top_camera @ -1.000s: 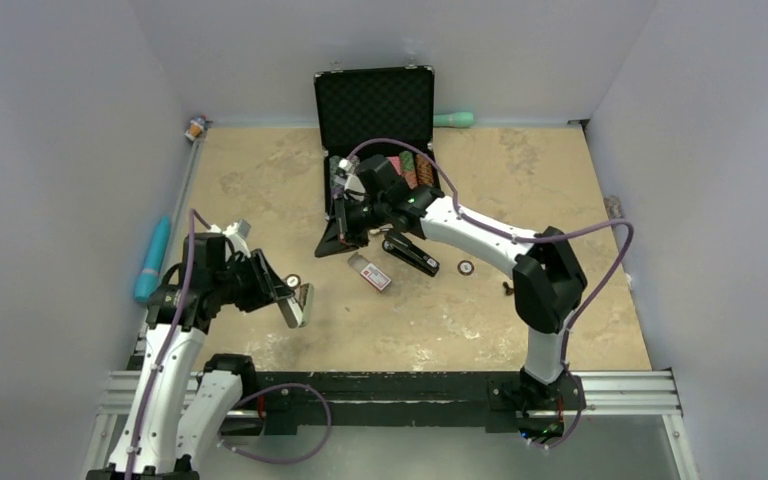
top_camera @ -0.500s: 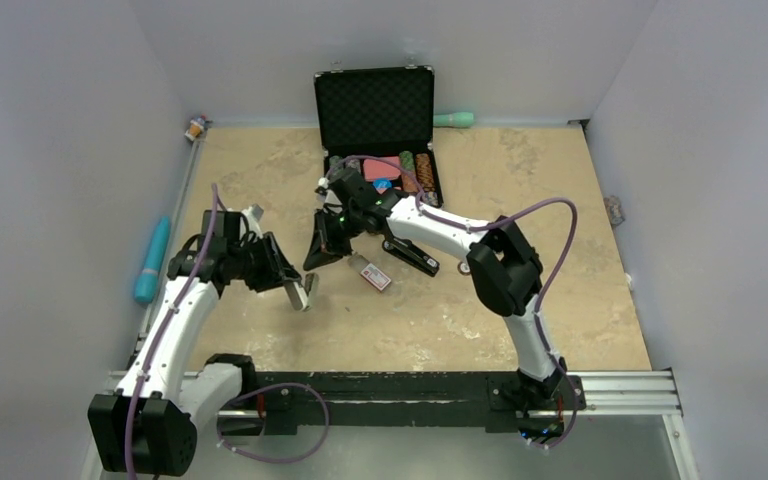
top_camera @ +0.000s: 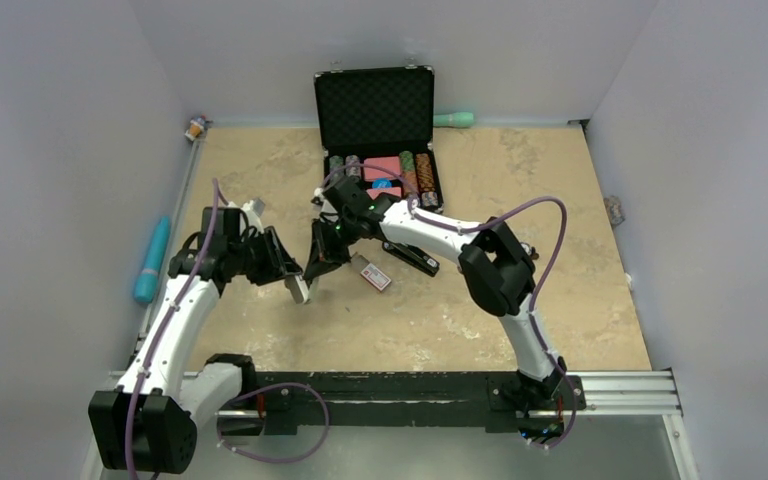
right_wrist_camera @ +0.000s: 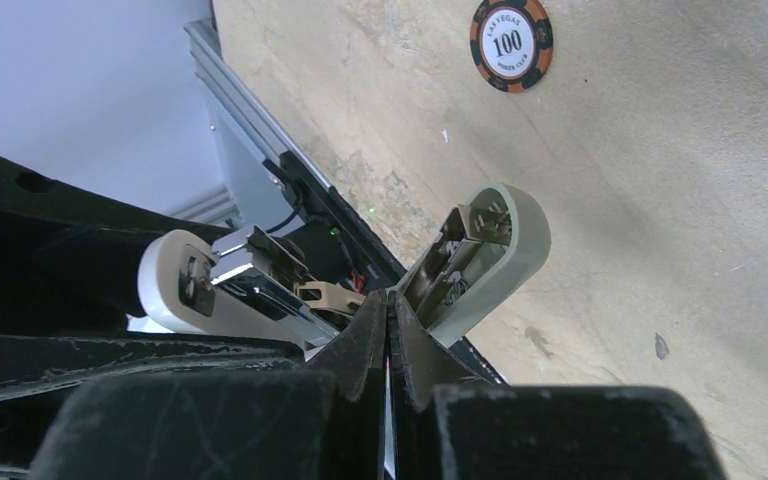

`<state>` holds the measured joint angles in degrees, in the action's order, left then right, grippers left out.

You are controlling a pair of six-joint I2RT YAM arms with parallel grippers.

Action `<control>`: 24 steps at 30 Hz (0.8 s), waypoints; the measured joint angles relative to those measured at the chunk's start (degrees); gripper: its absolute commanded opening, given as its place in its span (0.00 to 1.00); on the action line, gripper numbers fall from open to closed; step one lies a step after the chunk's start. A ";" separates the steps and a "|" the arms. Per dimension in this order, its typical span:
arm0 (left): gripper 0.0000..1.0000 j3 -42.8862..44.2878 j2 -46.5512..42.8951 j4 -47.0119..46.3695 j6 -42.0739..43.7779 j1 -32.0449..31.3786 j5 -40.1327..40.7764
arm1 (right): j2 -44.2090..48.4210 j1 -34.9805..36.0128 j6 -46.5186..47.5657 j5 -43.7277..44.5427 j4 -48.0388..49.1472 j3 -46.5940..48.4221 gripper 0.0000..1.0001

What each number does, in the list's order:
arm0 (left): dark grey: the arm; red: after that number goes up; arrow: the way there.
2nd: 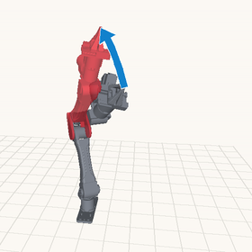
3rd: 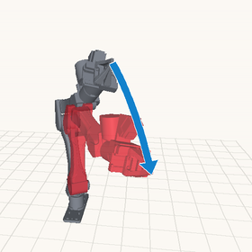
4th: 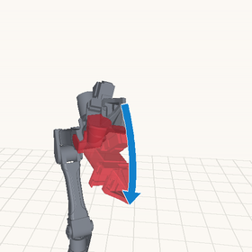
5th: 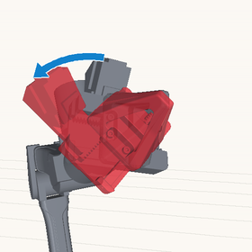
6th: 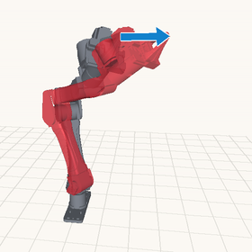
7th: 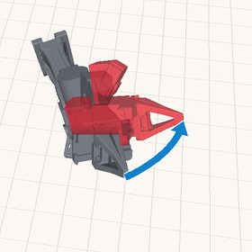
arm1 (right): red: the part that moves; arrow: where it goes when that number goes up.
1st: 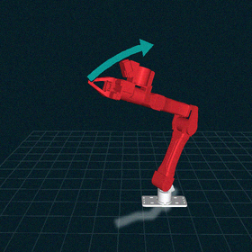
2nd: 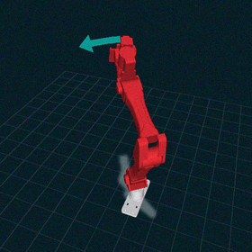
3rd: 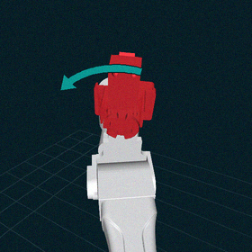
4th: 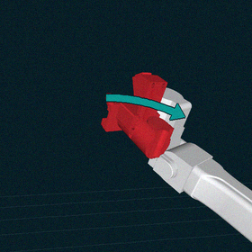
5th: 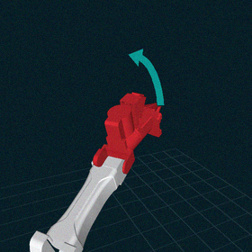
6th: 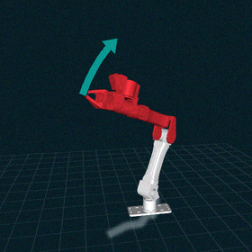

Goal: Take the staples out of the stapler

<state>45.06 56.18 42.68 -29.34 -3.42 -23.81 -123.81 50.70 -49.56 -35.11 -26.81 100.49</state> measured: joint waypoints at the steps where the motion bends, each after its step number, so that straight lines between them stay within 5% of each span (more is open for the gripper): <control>1: 0.00 0.00 0.24 -0.09 0.00 0.00 0.02 | -0.11 0.04 0.44 0.11 -0.24 0.00 0.00; 16: 0.00 0.11 3.85 1.29 0.04 -0.13 1.64 | -0.33 -0.07 5.16 2.84 -1.31 -10.58 0.00; 24: 0.00 0.81 4.24 -0.33 0.04 -0.13 2.47 | -0.33 0.42 6.62 2.78 -4.20 -8.46 0.00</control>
<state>45.87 60.42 42.35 -29.30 -3.55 -21.34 -124.14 51.11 -42.94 -32.34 -31.00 92.03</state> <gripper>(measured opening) 0.377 0.006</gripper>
